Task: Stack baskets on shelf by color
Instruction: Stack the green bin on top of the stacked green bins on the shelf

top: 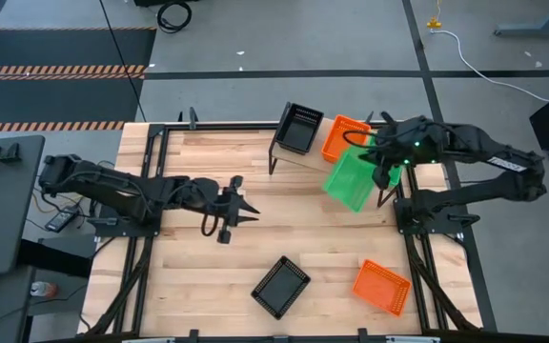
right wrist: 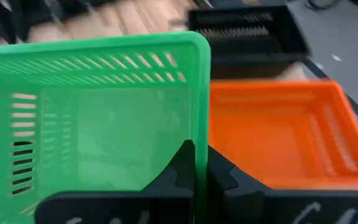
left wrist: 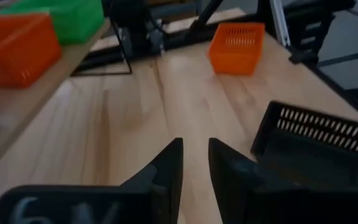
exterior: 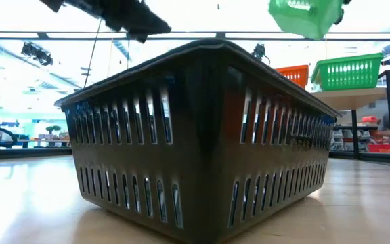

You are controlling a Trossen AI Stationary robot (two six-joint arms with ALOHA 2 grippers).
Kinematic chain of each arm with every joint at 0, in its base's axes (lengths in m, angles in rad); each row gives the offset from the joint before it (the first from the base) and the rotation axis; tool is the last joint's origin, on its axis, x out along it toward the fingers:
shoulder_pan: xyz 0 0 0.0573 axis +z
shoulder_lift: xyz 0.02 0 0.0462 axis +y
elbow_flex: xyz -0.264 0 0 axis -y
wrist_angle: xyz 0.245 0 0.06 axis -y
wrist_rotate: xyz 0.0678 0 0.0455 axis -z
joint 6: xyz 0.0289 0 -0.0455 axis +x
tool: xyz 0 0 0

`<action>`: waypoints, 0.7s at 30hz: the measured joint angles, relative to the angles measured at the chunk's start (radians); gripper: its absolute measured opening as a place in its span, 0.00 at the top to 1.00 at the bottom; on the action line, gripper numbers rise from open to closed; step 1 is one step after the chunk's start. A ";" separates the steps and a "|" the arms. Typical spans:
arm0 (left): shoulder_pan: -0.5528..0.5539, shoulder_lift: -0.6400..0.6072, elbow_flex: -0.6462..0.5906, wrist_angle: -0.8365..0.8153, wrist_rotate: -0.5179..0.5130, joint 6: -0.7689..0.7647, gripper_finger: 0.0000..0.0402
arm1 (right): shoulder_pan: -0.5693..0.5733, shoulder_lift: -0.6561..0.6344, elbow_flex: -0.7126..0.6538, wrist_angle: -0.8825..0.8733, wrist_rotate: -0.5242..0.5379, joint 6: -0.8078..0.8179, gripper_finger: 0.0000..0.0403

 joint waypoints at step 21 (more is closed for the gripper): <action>0.253 -0.013 -0.061 0.002 0.280 0.055 0.81 | -0.193 0.029 0.362 -0.524 0.244 -0.186 0.98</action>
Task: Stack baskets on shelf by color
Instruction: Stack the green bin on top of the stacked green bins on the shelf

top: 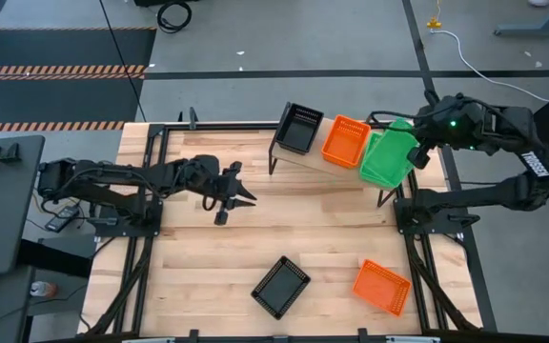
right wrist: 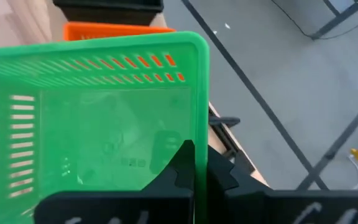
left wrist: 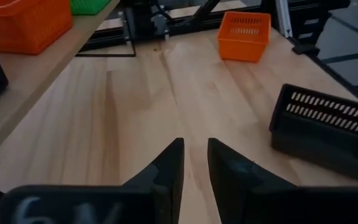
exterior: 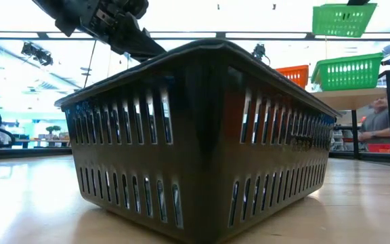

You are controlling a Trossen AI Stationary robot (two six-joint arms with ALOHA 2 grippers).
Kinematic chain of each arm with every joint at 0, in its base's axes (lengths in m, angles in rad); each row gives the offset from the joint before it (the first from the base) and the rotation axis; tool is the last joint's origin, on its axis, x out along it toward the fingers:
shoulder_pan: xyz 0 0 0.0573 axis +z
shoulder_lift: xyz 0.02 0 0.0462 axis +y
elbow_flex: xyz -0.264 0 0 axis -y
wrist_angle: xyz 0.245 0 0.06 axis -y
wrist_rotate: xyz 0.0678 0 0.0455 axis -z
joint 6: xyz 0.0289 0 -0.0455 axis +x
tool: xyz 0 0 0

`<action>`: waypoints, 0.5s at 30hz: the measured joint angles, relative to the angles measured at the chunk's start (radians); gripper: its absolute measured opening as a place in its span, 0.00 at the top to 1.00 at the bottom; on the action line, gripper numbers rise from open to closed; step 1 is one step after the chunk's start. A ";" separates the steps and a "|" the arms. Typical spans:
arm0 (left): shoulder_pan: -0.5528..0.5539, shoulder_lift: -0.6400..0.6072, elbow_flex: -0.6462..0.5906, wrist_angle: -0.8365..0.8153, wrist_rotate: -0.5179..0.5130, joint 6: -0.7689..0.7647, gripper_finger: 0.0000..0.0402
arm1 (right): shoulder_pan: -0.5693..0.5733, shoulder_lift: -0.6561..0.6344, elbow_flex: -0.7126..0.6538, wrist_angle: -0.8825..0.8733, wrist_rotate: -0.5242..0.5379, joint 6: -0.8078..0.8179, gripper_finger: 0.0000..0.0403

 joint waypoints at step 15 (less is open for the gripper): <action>0.067 0.001 0.001 0.031 0.159 0.011 0.81 | -0.148 0.051 0.000 -0.013 -0.071 -0.142 0.98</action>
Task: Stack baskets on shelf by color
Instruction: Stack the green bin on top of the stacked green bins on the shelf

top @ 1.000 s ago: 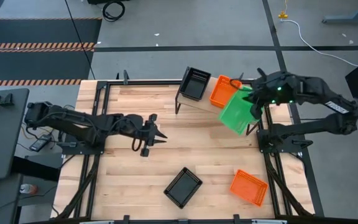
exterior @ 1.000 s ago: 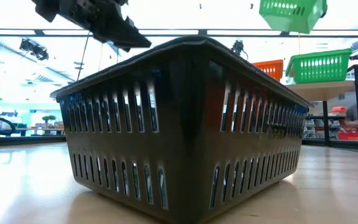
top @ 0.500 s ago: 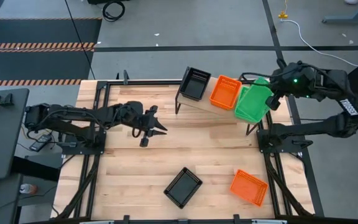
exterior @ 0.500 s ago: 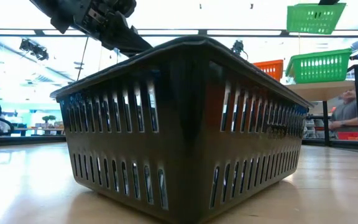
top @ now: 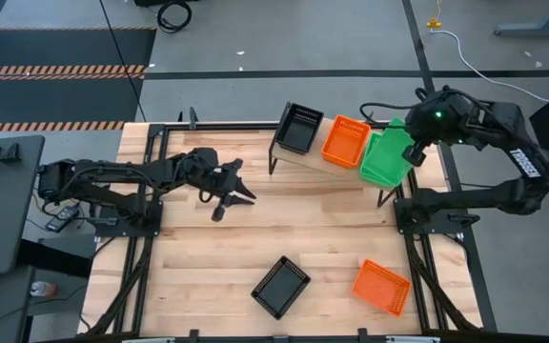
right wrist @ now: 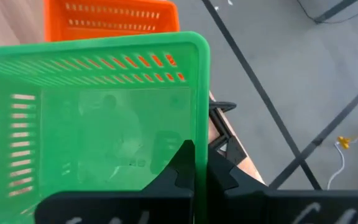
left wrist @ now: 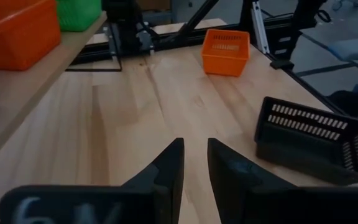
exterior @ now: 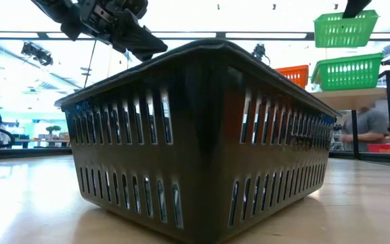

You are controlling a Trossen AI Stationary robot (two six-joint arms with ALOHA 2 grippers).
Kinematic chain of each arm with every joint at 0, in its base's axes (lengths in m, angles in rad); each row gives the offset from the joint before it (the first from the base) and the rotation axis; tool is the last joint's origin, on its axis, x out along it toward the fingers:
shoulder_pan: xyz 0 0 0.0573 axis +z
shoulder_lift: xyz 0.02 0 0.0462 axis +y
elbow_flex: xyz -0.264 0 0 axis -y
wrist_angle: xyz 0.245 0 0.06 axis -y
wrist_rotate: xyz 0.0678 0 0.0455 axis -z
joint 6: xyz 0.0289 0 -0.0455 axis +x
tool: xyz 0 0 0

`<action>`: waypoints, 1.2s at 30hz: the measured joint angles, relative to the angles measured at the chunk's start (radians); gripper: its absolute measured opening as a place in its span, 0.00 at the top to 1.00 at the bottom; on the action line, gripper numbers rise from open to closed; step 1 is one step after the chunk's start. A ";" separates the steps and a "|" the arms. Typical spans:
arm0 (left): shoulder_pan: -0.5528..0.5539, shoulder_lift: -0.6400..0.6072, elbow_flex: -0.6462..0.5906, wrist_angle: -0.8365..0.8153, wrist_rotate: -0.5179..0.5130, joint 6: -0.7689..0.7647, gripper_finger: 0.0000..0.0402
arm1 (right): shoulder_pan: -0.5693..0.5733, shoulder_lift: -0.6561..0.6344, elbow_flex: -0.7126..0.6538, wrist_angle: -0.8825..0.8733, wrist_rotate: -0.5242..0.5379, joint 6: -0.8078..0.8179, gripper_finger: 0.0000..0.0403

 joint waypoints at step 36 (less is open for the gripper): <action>-0.009 0.000 0.000 -0.066 0.034 -0.065 0.93 | -0.163 0.036 -0.162 0.027 0.003 -0.148 0.74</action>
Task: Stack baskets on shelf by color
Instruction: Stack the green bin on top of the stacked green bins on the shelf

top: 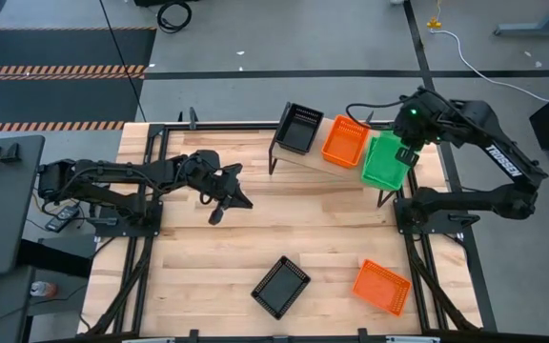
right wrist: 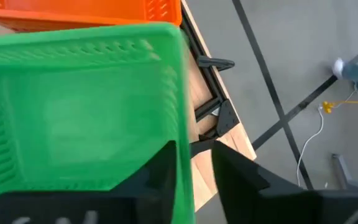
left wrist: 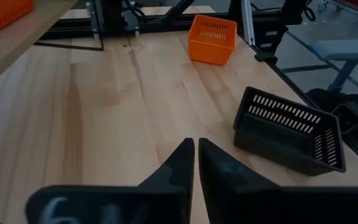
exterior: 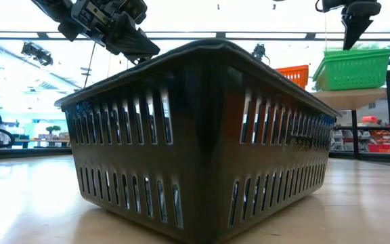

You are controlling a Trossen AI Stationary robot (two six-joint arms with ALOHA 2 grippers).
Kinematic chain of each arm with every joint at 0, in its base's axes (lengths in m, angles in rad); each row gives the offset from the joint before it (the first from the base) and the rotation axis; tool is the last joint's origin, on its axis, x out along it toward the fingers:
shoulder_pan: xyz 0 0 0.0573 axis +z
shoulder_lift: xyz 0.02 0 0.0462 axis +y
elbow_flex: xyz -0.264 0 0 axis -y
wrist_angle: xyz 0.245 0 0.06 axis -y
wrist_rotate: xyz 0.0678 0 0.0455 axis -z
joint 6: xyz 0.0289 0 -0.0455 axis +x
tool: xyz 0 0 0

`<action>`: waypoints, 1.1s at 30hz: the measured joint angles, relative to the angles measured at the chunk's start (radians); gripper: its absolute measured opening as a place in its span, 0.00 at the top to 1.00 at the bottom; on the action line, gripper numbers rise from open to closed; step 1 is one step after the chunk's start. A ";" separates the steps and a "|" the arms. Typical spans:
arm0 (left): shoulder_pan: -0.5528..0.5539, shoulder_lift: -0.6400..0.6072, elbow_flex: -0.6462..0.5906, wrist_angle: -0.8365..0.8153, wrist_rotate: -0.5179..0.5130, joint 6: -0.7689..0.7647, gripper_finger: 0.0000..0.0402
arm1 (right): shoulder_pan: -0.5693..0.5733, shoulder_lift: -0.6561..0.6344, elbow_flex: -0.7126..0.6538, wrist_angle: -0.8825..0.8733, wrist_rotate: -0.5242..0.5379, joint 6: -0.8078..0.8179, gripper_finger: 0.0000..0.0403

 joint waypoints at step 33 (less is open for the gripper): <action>-0.034 0.000 0.000 -0.091 0.001 -0.027 0.93 | 0.479 0.003 0.015 0.023 -0.404 0.556 0.48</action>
